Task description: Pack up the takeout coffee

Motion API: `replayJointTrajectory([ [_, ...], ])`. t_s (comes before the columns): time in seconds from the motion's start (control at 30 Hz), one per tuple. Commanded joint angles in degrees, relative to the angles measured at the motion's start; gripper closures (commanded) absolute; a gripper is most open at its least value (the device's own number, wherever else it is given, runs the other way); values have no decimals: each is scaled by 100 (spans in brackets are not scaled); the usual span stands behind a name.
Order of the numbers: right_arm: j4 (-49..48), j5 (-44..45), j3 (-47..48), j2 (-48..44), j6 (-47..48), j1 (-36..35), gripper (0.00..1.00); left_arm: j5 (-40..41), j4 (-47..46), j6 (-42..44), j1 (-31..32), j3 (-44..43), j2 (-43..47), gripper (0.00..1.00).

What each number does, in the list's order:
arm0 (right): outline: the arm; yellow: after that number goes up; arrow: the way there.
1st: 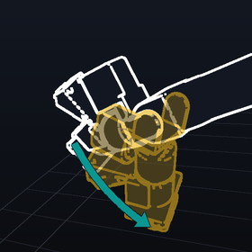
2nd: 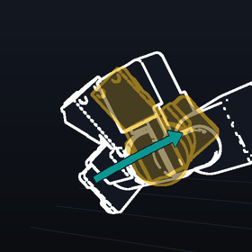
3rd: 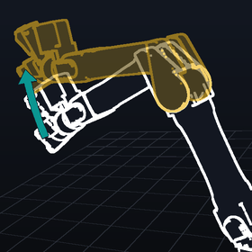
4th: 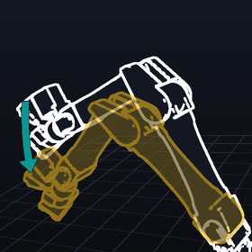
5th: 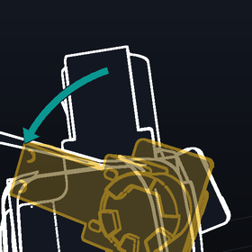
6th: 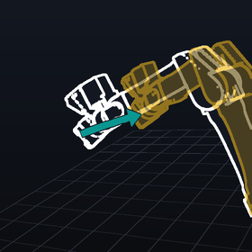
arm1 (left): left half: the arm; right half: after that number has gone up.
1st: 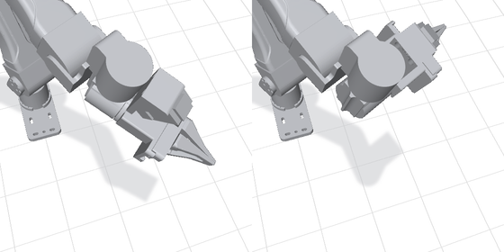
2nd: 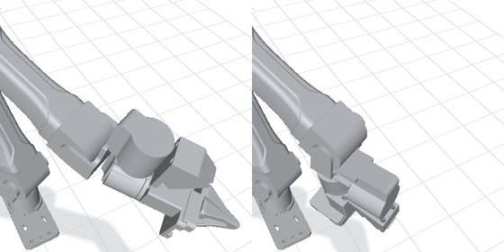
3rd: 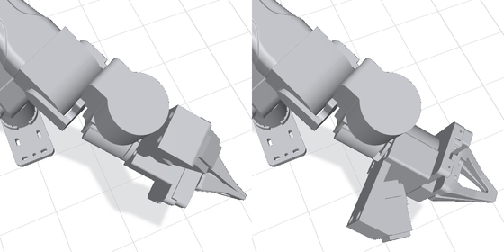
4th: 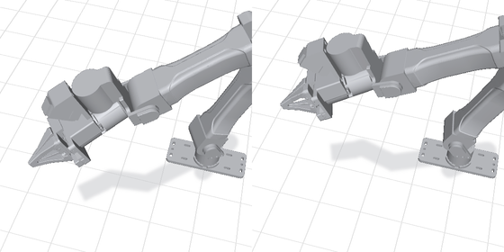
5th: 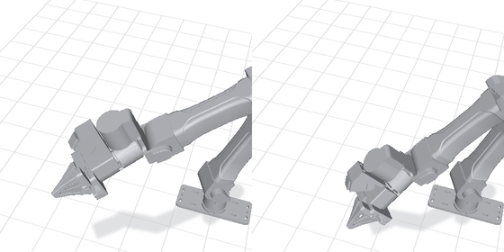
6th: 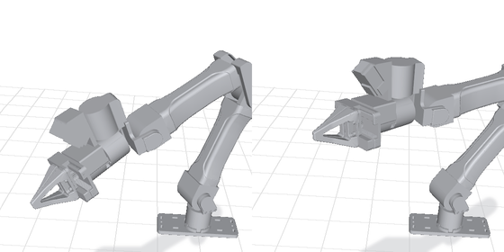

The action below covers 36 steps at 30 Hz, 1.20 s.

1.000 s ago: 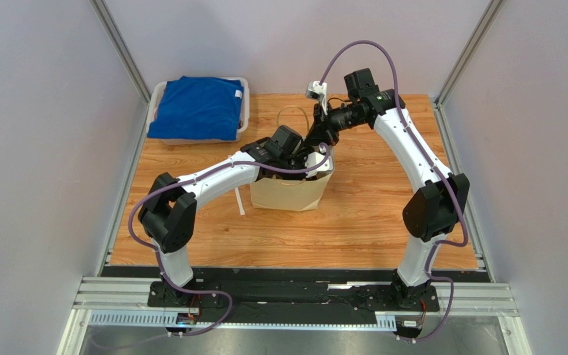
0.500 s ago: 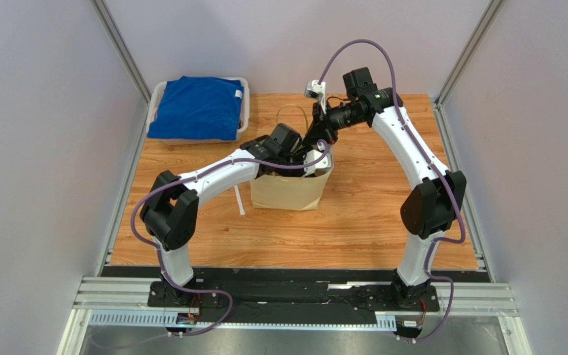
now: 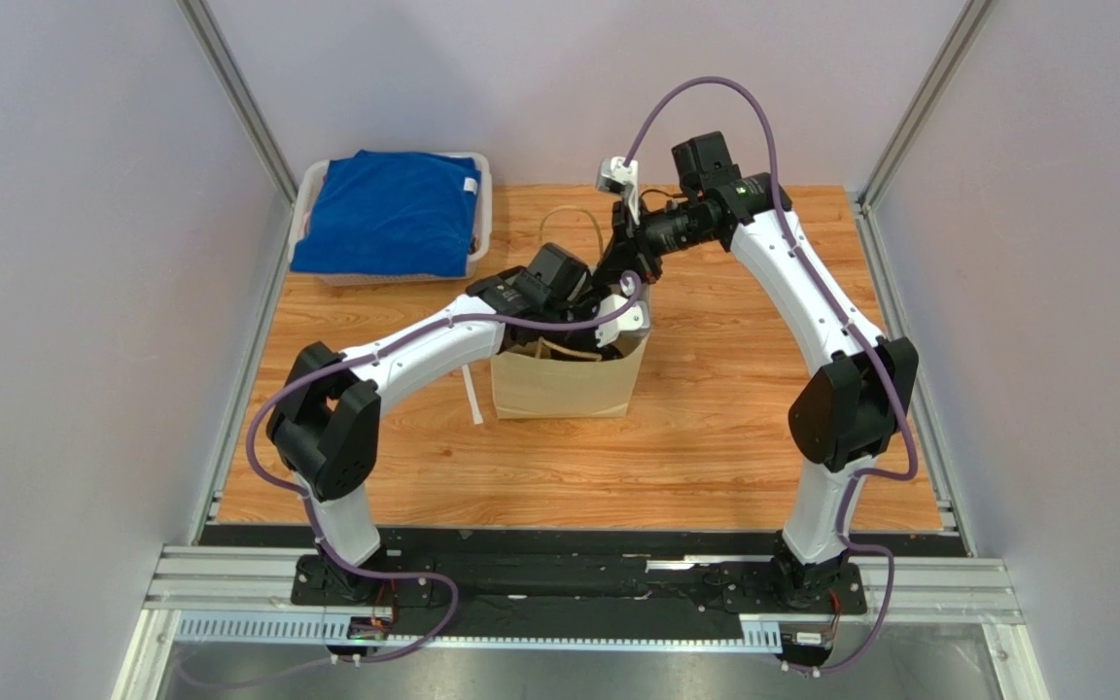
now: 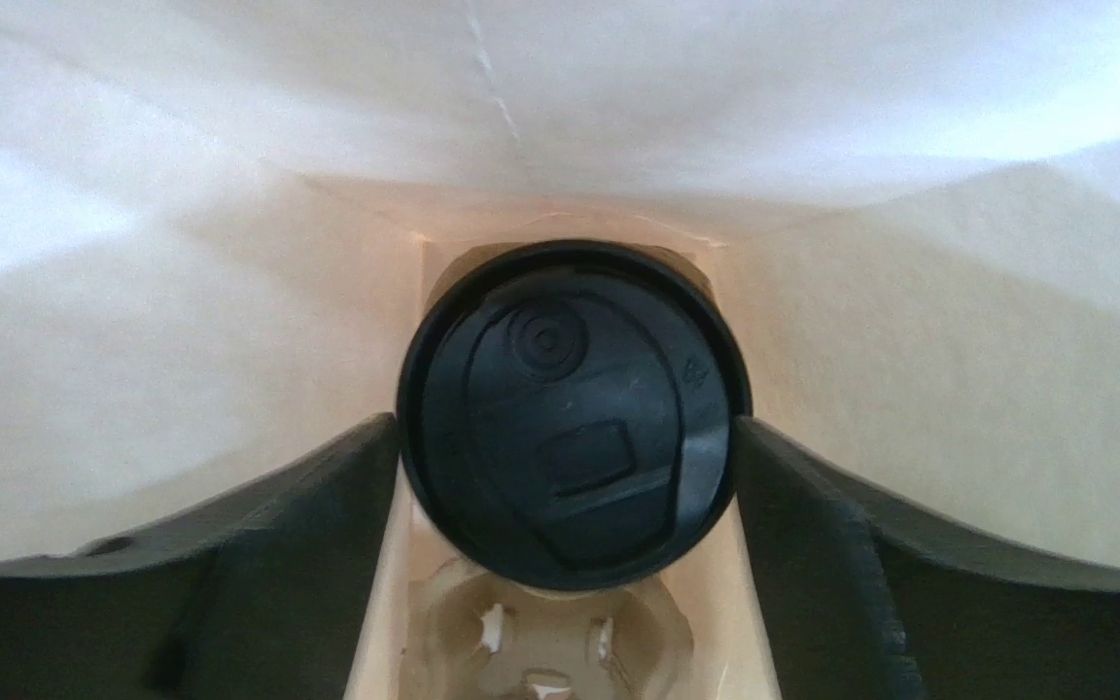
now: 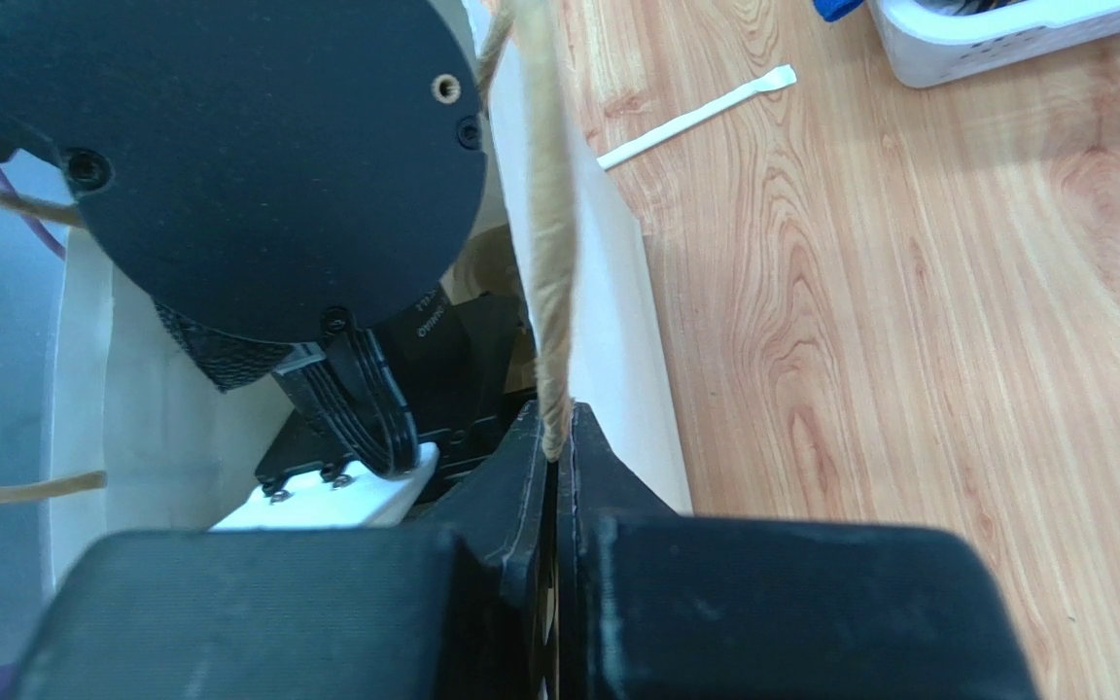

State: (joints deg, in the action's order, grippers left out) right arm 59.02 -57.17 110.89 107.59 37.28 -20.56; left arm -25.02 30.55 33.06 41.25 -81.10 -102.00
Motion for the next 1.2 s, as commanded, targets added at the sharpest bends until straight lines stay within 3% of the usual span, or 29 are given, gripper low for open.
replayJointTrajectory([
  [0.0, 619, -58, 21, -256, -124, 25, 100, 199, -277, -309, -206, -29, 505, 2],
  [1.17, -22, 303, -788, -950, -36, -124, 100, 6, -1305, 34, -56, 999, 1533, 1],
])
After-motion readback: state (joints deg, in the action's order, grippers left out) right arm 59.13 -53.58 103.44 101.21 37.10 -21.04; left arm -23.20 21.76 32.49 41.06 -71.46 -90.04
